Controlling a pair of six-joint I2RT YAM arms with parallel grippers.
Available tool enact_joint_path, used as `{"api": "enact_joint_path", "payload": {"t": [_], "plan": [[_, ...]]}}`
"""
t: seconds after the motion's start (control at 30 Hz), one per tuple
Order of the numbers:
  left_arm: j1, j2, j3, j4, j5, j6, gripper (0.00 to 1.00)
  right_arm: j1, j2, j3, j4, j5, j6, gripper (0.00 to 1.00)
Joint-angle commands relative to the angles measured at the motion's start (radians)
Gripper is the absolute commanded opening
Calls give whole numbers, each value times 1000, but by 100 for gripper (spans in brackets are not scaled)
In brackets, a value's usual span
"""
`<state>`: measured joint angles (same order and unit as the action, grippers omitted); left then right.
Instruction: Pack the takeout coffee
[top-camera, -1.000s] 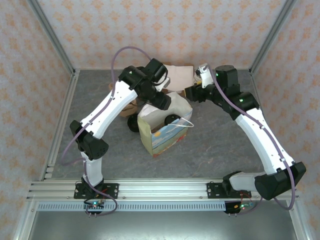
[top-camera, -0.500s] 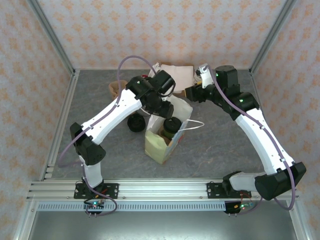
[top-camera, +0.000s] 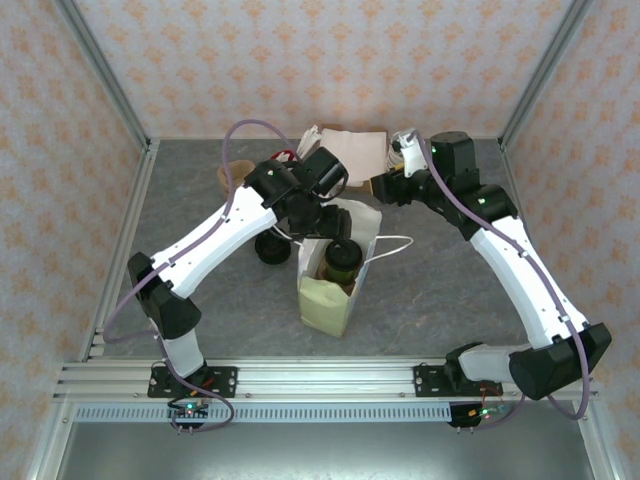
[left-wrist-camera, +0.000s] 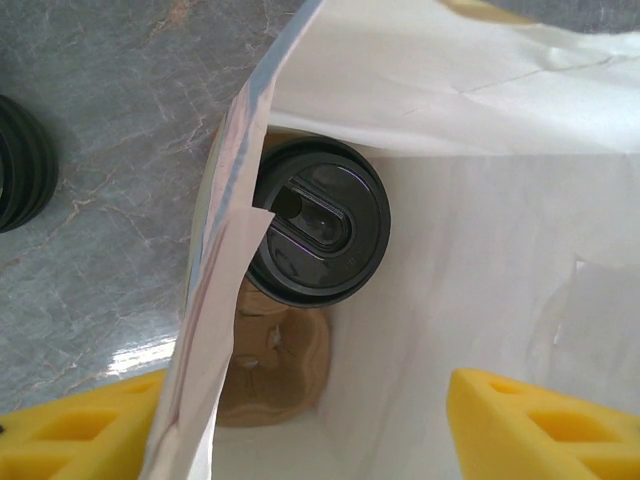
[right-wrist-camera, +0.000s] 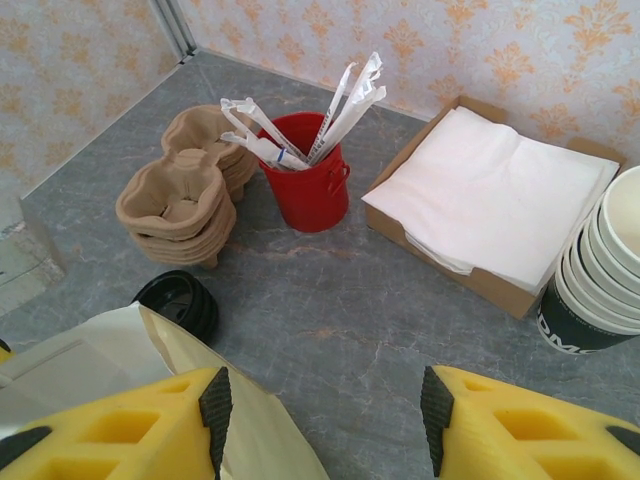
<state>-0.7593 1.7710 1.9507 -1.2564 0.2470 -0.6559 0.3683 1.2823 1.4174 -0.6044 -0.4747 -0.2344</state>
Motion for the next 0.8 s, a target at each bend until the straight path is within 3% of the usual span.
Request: {"api": "enact_joint_path", "payload": {"t": [0.0,0.33,0.77], "plan": [[-1,-54,62,-20,-60,35,72,-8,6,0,21,-9,17,55],[52,-52,220,17,-69,146,78,-15,8,32,32,6,24,57],[72,-74,191,58,-47,97,78,-17,-23,39,24,-22,55,58]]}}
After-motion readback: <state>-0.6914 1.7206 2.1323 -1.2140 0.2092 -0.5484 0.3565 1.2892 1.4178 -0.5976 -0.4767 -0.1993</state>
